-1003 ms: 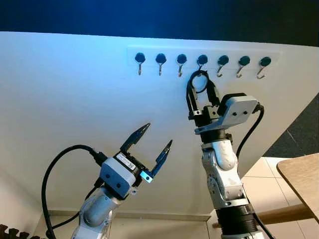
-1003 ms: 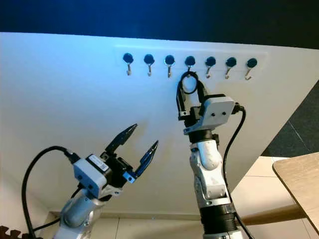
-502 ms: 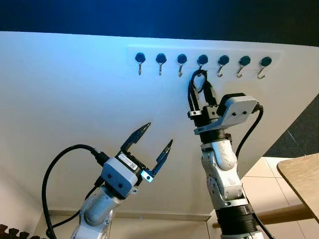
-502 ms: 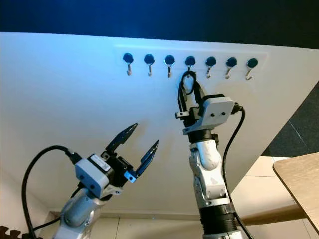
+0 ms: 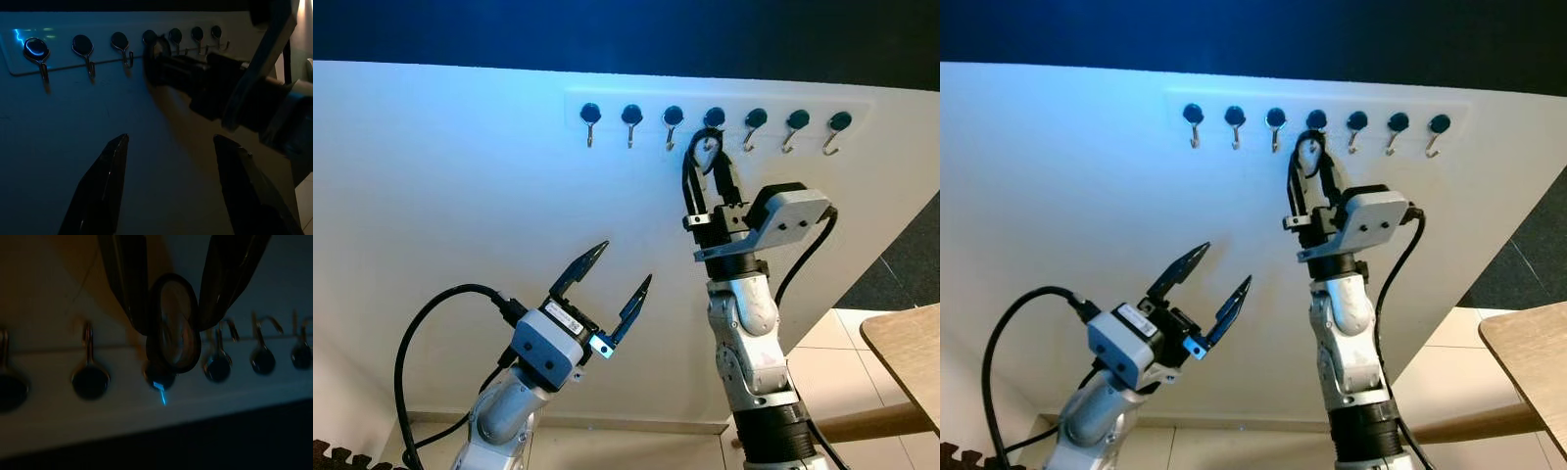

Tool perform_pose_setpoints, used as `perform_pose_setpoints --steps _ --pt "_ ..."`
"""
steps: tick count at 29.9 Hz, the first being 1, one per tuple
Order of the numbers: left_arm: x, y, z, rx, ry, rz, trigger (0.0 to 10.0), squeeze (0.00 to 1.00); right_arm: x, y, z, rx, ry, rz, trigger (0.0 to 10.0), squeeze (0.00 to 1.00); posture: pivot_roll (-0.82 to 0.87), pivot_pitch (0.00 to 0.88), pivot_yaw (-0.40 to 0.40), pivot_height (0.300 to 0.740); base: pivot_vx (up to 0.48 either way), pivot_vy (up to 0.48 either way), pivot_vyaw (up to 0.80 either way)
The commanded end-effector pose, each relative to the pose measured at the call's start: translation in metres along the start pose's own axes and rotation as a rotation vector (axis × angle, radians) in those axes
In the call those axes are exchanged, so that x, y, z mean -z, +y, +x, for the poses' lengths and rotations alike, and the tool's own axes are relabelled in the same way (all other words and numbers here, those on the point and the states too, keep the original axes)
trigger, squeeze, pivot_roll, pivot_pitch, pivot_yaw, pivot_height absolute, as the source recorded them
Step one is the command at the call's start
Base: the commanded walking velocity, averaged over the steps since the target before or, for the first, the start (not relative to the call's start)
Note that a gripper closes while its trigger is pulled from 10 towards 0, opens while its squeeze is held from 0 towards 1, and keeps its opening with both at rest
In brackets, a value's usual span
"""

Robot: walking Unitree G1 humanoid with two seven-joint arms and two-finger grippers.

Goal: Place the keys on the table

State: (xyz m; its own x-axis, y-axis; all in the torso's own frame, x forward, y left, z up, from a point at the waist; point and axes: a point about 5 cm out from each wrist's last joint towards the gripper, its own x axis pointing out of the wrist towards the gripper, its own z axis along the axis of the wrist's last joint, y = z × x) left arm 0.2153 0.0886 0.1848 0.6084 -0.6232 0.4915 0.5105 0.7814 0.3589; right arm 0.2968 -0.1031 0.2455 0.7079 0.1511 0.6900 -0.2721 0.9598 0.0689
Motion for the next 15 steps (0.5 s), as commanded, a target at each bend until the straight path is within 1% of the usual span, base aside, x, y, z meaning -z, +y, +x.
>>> perform_pose_setpoints --steps 1,5,7,8,9,10,13,14,15 --pt "-0.002 0.000 -0.002 0.016 0.000 0.026 10.0 0.00 -0.006 0.002 0.001 -0.012 -0.030 0.013 10.0 0.00 0.06 0.081 -0.034 0.740 0.000 0.000 0.00" --pt "-0.002 0.001 -0.002 0.010 -0.002 0.032 10.0 0.00 -0.007 0.007 -0.003 -0.052 -0.030 0.013 10.0 0.00 0.06 0.083 -0.031 0.740 0.000 0.000 0.00" --pt "-0.002 0.002 -0.002 0.005 -0.002 0.037 10.0 0.00 -0.007 0.010 -0.010 -0.081 -0.020 0.006 10.0 0.00 0.06 0.084 -0.029 0.740 0.000 0.000 0.00" --pt "-0.002 0.002 -0.002 0.005 -0.002 0.037 10.0 0.00 -0.007 0.010 -0.010 -0.081 -0.020 0.006 10.0 0.00 0.06 0.084 -0.029 0.740 0.000 0.000 0.00" --pt "-0.002 0.004 -0.003 -0.002 0.000 0.039 10.0 0.00 -0.004 0.010 -0.018 -0.093 0.002 0.000 10.0 0.00 0.06 0.085 -0.026 0.740 0.000 0.000 0.00" --pt "-0.002 0.004 -0.003 -0.002 0.000 0.039 10.0 0.00 -0.004 0.010 -0.018 -0.093 0.002 0.000 10.0 0.00 0.06 0.085 -0.026 0.740 0.000 0.000 0.00" --pt "-0.001 0.008 -0.003 -0.038 0.004 0.033 10.0 0.00 0.006 0.005 -0.035 -0.089 0.063 -0.021 10.0 0.00 0.06 0.085 -0.021 0.740 0.000 0.000 0.00" --pt "-0.001 0.008 -0.003 -0.038 0.004 0.033 10.0 0.00 0.006 0.005 -0.035 -0.089 0.063 -0.021 10.0 0.00 0.06 0.085 -0.021 0.740 0.000 0.000 0.00" --pt "-0.001 0.011 -0.004 -0.055 0.006 0.033 10.0 0.00 0.011 0.002 -0.042 -0.080 0.090 -0.029 10.0 0.00 0.06 0.086 -0.020 0.740 0.000 0.000 0.00"
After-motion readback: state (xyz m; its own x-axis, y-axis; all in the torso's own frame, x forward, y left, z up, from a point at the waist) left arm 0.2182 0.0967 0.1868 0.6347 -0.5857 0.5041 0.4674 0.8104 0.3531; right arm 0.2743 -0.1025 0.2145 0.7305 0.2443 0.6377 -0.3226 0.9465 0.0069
